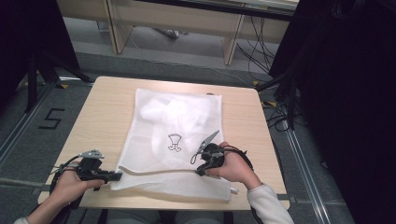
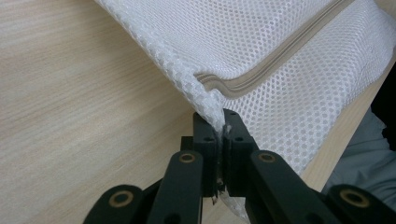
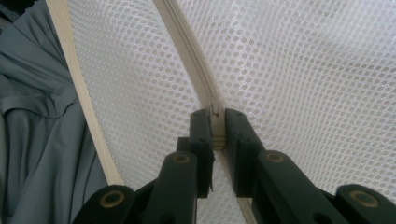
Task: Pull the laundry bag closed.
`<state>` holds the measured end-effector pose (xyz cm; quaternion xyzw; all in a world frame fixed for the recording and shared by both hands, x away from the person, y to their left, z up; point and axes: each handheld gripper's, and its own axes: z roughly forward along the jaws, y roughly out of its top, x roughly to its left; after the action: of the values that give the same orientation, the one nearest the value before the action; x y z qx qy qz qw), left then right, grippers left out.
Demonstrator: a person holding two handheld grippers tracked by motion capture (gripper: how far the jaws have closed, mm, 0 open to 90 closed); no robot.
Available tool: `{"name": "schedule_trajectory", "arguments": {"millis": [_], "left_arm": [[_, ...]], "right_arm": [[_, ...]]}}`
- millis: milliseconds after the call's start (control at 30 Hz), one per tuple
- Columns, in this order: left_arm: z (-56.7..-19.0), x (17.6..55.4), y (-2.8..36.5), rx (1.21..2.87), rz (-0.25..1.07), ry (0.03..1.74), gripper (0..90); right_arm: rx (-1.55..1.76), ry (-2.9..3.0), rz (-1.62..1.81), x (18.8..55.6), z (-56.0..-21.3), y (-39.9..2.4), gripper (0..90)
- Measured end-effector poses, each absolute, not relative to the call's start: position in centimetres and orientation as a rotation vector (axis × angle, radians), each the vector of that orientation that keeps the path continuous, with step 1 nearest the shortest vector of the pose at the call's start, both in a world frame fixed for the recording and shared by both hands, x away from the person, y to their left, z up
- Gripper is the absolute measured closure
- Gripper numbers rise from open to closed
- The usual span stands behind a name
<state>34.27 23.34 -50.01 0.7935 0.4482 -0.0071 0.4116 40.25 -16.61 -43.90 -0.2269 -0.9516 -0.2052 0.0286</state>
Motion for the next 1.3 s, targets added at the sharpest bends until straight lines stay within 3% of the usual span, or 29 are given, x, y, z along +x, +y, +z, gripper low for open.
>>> {"name": "schedule_trajectory", "arguments": {"millis": [1300], "left_arm": [[-50.0,34.3,23.4,2.003,-0.022,1.130,85.5]], "right_arm": [[-0.744,-2.942,-0.620,40.2,-44.0,-19.2,82.6]]}}
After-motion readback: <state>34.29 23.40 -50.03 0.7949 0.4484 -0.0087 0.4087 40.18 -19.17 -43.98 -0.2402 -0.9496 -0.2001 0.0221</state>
